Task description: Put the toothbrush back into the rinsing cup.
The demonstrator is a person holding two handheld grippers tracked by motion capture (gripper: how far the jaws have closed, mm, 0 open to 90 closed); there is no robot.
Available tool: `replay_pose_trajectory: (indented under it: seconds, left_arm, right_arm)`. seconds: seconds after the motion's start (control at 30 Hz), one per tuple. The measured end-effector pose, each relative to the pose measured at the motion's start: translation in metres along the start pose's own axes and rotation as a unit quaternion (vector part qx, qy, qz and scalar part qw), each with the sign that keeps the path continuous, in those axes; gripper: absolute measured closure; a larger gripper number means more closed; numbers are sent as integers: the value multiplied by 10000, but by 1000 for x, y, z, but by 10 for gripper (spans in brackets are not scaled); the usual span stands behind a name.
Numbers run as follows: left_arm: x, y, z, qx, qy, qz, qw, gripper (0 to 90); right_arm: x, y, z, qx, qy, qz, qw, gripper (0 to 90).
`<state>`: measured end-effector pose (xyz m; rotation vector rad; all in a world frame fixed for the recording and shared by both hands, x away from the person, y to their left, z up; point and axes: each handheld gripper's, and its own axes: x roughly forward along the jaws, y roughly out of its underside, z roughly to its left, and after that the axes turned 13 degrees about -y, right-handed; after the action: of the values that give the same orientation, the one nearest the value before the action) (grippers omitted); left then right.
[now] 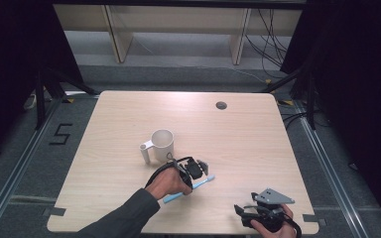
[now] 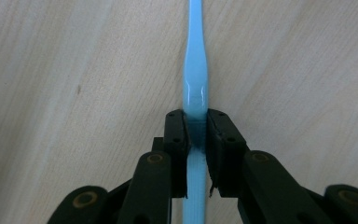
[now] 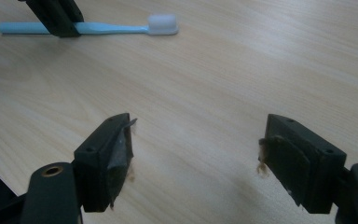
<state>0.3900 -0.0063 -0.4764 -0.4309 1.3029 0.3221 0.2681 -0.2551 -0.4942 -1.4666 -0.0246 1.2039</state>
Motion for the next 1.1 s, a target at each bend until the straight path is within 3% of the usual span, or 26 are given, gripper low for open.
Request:
replay_pose_trajectory:
  seconds: [0.2,0.3,0.43,0.57,0.67,0.7,0.73,0.8,0.83,0.93,1.1]
  left_arm:
    - [0,4,5,0,82,-208,9998,782]
    - [-7,7,9,-79,191,-450,9988,783]
    - [-20,14,18,-221,234,-865,9957,784]
    - [-33,24,25,-476,343,-1284,9900,783]
    - [-45,32,31,-612,369,-1611,9843,783]
    - [-45,32,31,-612,369,-1611,9843,783]
    - [-52,38,35,-766,362,-1868,9787,783]
    - [-57,45,37,-992,455,-2029,9731,783]
    - [-59,48,41,-899,457,-2111,9723,784]
    - [-64,55,45,-916,384,-2193,9706,783]
    - [-74,72,53,-1014,391,-2539,9611,783]
  right_arm:
    - [-1,0,-2,7,-18,5,10000,251]
    - [-1,0,-2,-12,-2,-14,10000,251]
    - [-1,0,-2,-17,0,-19,10000,251]
    - [-1,0,-2,0,1,-62,10000,252]
    - [-1,0,-2,10,-11,-86,10000,252]
    - [-1,0,-2,10,-11,-86,10000,252]
    - [-1,0,-2,3,16,-86,10000,251]
    - [-1,0,-2,16,-11,-94,10000,252]
    - [-1,0,-2,-1,-14,-90,10000,252]
    - [0,0,-3,-25,12,-96,10000,252]
    - [-1,0,-2,-6,44,-80,10000,251]
